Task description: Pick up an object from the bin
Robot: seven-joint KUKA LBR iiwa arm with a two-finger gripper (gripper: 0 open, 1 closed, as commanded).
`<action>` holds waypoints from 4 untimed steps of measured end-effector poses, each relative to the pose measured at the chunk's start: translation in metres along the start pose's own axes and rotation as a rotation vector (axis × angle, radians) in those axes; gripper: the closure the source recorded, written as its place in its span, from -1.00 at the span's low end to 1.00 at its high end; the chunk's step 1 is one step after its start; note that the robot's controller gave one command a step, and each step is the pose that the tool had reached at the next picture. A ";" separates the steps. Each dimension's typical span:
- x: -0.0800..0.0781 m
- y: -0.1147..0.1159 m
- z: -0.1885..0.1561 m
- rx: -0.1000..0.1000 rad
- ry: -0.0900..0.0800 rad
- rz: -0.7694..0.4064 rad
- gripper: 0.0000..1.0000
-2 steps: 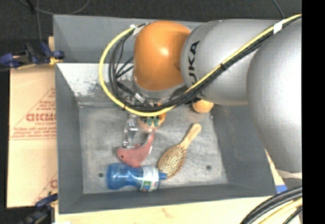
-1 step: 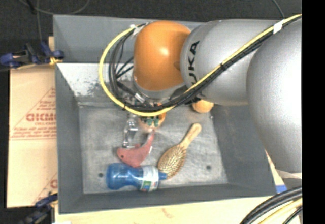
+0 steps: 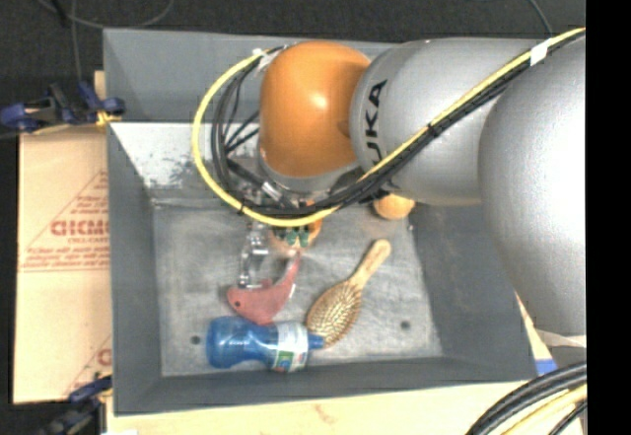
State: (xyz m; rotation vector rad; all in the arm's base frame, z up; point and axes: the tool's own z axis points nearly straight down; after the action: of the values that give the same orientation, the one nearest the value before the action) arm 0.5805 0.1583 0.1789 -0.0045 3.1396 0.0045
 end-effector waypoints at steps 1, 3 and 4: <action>0.000 0.003 -0.003 0.003 0.005 -0.009 -1.00; 0.022 0.000 -0.060 -0.001 -0.017 -0.057 -1.00; 0.034 -0.011 0.004 0.003 -0.005 -0.158 -1.00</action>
Offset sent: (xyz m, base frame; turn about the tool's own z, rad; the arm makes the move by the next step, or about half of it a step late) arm -0.0475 0.0174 0.1861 -0.1193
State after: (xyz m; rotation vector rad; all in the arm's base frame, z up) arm 0.5462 0.1475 0.1744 -0.2513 3.1245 -0.0003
